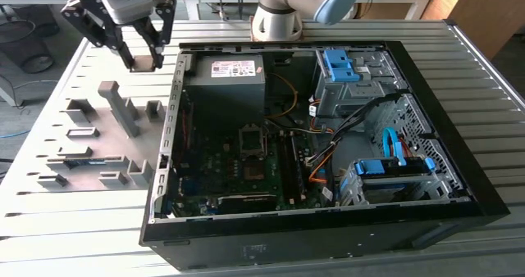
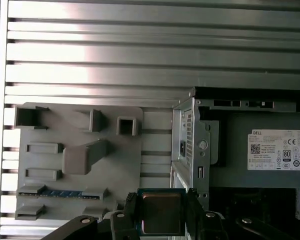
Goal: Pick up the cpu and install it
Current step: 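Pick up the cpu and move it towards the insertion slot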
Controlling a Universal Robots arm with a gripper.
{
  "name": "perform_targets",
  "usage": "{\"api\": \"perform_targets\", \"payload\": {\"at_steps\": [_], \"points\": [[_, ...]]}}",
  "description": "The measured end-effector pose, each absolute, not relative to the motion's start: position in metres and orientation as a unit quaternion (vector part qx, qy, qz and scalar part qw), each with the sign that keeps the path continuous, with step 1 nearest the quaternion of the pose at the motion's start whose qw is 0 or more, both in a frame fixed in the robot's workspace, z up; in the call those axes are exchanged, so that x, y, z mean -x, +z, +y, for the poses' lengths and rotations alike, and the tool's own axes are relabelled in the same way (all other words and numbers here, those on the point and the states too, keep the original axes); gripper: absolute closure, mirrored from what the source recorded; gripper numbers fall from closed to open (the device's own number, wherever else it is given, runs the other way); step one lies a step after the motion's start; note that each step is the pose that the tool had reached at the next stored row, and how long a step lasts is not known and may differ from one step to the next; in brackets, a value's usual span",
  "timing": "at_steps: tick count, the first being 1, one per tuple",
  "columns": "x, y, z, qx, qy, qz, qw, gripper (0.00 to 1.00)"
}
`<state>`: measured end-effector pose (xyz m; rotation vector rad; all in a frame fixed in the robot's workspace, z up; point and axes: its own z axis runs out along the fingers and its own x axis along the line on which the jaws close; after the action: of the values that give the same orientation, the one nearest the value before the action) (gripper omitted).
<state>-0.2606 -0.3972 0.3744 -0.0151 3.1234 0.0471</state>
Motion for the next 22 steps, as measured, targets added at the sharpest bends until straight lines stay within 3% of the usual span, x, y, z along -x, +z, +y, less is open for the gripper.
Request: {"api": "perform_targets", "payload": {"at_steps": [4,22], "points": [[0.25,0.374,-0.397,0.005,0.026,1.0,0.008,0.53],[0.184,0.371,-0.397,0.005,0.026,1.0,0.003,0.53]]}}
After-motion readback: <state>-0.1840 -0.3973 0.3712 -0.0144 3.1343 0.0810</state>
